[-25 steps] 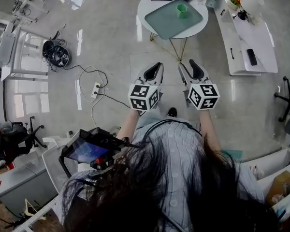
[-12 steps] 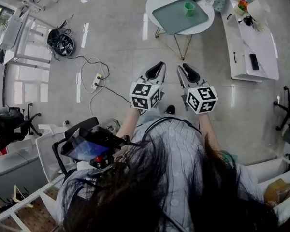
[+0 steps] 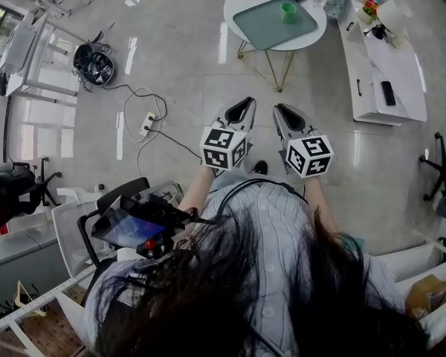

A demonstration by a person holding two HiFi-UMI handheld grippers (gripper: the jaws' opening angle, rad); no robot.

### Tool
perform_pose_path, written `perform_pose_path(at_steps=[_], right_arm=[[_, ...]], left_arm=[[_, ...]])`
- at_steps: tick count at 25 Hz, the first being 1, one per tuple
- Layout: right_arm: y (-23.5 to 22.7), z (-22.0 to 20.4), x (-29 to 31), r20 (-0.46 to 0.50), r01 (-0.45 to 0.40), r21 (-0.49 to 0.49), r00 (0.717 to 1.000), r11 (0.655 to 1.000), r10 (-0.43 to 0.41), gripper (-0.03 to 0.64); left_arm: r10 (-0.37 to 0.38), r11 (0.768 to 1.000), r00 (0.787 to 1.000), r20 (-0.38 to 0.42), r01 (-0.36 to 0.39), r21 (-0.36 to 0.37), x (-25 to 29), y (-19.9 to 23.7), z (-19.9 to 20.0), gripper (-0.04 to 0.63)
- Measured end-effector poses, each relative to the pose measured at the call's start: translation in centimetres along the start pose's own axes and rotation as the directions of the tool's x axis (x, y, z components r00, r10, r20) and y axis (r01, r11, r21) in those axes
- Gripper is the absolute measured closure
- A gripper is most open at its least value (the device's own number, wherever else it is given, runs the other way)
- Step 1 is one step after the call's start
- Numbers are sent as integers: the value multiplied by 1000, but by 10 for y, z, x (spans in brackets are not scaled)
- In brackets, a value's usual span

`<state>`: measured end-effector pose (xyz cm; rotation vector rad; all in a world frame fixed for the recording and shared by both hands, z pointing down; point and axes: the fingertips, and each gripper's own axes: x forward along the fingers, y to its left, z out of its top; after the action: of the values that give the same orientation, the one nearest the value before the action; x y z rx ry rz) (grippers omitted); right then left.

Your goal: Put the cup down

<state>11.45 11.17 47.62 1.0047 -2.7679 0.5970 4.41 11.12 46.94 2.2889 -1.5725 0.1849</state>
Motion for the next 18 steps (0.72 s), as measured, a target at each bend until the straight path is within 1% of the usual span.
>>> perform_pose_path(at_steps=[9,18], right_arm=[[9,8,-1,18,-16,-7,1000,1000,16,561],[14,9,2,8,-33,-37,999,999,33,565]], left_arm=[[-8,1000,1000,7,8,29,-8,-5,6,566],[-10,999,1000,11,10,35,-7,-6,7,566]])
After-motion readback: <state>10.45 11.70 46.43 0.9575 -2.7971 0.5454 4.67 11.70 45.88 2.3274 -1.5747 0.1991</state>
